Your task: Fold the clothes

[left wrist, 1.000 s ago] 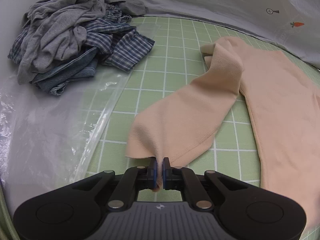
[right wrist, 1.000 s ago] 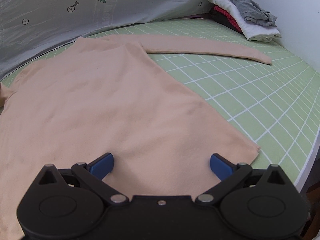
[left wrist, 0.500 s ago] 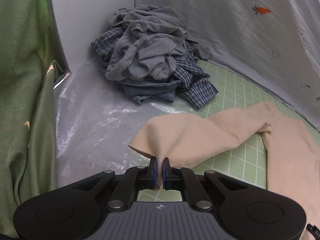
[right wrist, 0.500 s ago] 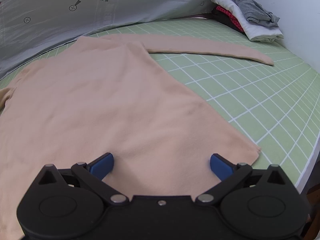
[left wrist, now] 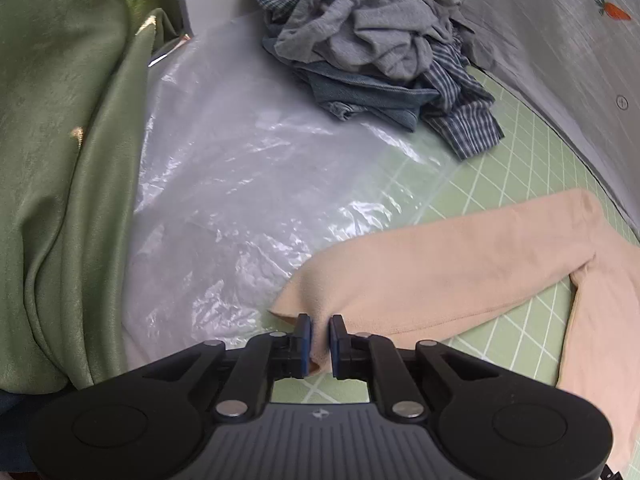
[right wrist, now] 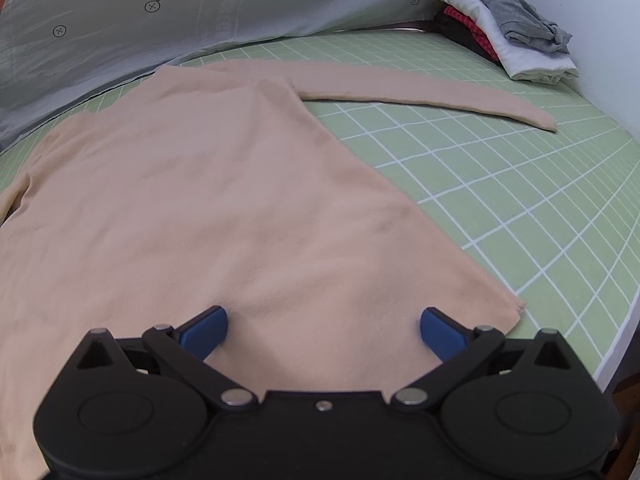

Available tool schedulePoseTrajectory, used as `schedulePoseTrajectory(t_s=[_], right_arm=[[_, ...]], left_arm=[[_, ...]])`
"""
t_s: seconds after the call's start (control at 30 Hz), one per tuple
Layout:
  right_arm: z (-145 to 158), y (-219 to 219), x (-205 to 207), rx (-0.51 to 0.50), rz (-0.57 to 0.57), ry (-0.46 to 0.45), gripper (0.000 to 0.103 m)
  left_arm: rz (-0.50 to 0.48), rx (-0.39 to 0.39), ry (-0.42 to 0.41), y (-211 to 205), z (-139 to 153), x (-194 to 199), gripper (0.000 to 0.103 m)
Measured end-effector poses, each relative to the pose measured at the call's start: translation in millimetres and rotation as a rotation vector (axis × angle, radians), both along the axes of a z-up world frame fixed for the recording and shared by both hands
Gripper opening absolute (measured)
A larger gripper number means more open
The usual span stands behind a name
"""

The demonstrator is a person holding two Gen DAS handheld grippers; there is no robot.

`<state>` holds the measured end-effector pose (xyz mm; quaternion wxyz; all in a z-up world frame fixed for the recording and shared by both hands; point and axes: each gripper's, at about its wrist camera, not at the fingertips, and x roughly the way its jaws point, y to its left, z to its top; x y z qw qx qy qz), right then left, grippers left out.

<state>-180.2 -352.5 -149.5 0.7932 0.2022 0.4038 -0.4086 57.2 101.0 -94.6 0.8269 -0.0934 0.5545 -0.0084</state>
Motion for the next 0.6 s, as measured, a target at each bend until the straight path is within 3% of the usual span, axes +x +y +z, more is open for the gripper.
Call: schedulePoseTrajectory(t_s=[0.13, 0.2, 0.37, 0.43, 0.57, 0.6], right_arm=[[8, -8, -14, -0.007, -0.027, -0.027, 0.103], [8, -14, -21, -0.020, -0.051, -0.023, 0.103], [0, -31, -33, -0.012, -0.076, 0.001, 0.103], [-2, -31, -35, -0.017, -0.064, -0.009, 0.103], [-4, -27, -37, -0.040, -0.052, -0.023, 0.103], [-4, -26, -37, -0.045, -0.053, -0.026, 0.103]], left_arm=[[-0.037, 0.041, -0.025, -12, 1, -4, 0.044], [-0.044, 0.058, -0.014, -15, -3, 1, 0.053], [-0.053, 0.081, 0.045, -23, -19, 8, 0.057], [-0.046, 0.118, 0.062, -27, -26, 10, 0.074], [-0.048, 0.211, 0.080, -37, -40, 11, 0.079], [-0.046, 0.216, 0.075, -38, -41, 12, 0.087]])
